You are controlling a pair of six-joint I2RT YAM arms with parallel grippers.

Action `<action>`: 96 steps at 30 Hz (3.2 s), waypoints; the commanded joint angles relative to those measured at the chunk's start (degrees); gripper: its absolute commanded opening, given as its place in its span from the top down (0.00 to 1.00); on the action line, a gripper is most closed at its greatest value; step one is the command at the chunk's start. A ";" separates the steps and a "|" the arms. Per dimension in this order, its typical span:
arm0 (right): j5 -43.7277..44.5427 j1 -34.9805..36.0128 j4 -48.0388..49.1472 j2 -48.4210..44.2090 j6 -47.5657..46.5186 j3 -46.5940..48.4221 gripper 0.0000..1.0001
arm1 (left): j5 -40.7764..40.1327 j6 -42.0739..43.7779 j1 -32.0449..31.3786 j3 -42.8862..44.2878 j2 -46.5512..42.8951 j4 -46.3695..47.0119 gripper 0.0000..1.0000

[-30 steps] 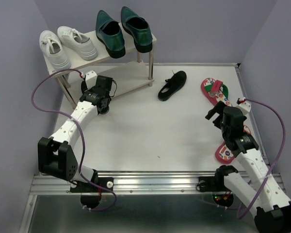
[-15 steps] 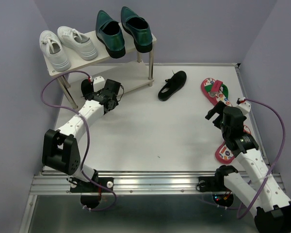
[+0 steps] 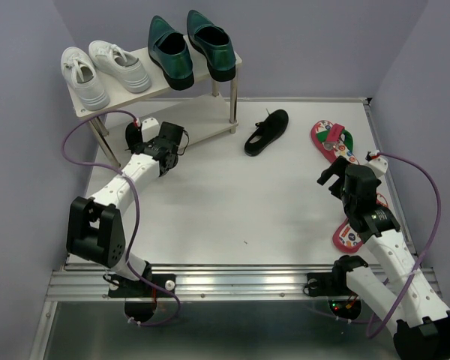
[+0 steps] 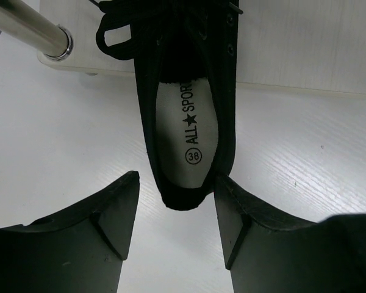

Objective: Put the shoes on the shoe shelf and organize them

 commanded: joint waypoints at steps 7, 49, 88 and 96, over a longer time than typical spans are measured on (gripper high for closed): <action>-0.14 -0.14 2.43 -0.38 -0.53 -0.36 0.00 | -4.00 1.65 3.09 2.11 1.04 0.44 1.00; 0.56 -0.14 3.13 -0.47 0.17 -2.20 0.00 | 0.38 33.37 8.89 -0.52 -7.13 24.42 1.00; 0.47 -0.14 3.30 -1.53 -0.01 -2.91 0.00 | -1.28 8.42 8.54 0.36 0.44 8.17 0.43; 0.12 -0.14 3.39 -1.09 0.08 -2.73 0.00 | -4.17 5.44 8.54 -1.75 -4.14 8.26 0.32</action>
